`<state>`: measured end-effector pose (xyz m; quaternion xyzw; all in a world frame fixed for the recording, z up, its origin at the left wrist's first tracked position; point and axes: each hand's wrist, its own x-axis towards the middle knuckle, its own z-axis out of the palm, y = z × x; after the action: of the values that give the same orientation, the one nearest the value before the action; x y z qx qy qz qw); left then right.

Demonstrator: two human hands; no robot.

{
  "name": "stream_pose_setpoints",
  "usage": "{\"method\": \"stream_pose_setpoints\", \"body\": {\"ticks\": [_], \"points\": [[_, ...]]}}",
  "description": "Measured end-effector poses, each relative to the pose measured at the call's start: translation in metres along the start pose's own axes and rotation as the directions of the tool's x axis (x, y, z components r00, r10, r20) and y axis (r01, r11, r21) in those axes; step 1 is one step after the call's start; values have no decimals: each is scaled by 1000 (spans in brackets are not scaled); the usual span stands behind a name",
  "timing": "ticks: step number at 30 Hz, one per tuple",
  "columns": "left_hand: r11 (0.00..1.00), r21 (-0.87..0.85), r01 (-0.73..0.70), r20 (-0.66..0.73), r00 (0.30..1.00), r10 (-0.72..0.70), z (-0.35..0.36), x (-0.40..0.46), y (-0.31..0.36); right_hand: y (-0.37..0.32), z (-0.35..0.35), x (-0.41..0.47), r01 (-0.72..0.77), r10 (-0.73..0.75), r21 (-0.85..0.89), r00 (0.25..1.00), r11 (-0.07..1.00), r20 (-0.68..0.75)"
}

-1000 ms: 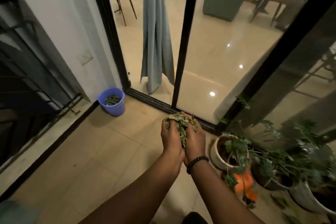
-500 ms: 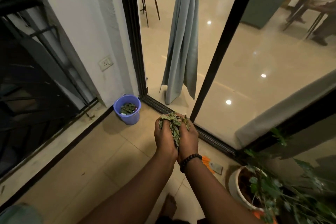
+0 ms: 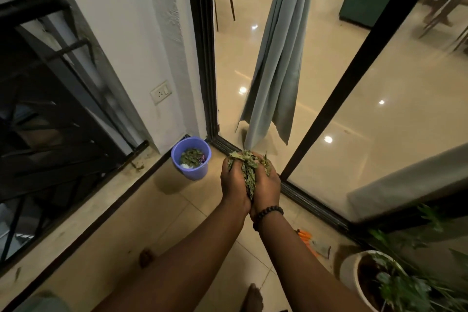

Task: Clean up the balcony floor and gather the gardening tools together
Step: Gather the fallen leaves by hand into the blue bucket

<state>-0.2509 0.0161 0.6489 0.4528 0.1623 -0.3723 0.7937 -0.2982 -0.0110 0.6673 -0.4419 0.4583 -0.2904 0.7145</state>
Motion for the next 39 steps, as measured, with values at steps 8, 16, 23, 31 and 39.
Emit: {"method": "stream_pose_setpoints", "body": {"ticks": [8, 16, 23, 31, 39], "points": [[991, 93, 97, 56, 993, -103, -76, 92, 88, 57, 133, 19, 0, 13, 138, 996, 990, -93], [958, 212, 195, -11, 980, -198, -167, 177, 177, 125, 271, 27, -63, 92, 133, 969, 989, -228], [923, 251, 291, -21, 955, -295, -205, 261, 184, 173, 319, 82, -96, 140, 161, 947, 982, -288], [909, 246, 337, -82, 941, -327, -249, 448, 102, 319, 314, 249, -168, 253, 303, 930, 938, -266], [882, 321, 345, -61, 937, -344, -280, 602, 53, 485, 312, 412, -328, 441, 524, 891, 786, -104]]}}
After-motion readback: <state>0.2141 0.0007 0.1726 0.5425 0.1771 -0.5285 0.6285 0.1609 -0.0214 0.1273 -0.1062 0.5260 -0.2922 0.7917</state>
